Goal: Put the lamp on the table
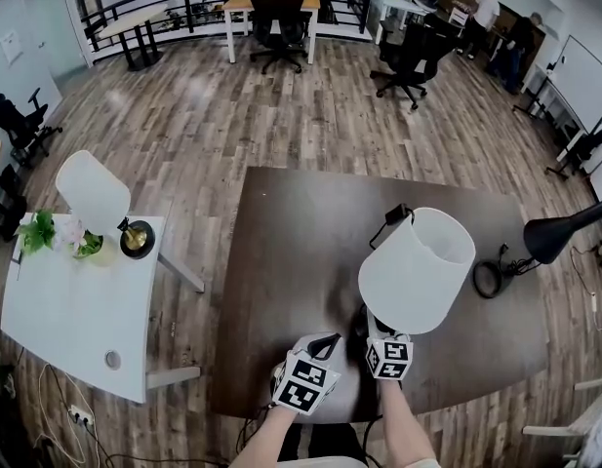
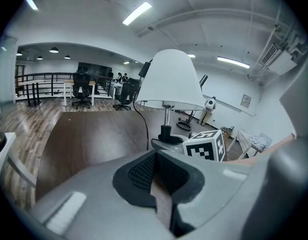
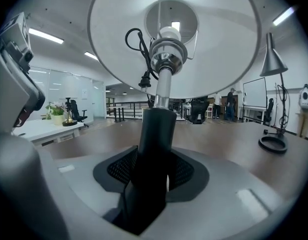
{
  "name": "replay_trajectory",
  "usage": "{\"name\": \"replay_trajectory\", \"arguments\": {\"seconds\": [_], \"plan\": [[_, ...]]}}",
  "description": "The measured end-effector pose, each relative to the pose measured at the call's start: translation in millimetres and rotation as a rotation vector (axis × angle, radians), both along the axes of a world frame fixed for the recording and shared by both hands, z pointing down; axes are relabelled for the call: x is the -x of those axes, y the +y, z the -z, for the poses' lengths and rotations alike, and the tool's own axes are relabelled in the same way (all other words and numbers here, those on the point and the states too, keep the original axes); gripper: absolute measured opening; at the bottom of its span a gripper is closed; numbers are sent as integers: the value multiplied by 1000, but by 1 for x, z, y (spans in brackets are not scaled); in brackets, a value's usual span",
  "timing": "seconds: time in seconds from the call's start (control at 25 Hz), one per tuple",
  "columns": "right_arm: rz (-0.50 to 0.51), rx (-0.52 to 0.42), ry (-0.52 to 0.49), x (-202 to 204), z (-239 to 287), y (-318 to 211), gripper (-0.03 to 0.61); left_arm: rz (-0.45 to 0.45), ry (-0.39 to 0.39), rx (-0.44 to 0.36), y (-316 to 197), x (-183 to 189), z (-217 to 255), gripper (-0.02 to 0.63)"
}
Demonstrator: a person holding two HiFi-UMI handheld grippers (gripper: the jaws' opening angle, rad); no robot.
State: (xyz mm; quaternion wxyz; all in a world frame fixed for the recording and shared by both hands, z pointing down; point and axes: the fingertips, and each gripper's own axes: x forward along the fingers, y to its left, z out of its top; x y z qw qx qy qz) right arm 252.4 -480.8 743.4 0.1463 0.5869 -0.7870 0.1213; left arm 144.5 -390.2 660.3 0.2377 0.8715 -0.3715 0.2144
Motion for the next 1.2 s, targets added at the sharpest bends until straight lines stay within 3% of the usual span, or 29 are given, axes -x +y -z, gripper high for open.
{"name": "replay_trajectory", "arguments": {"seconds": [1.2], "plan": [[-9,-23,63,-10,0,24,175,71,78,33,25,2,-15,0]]}}
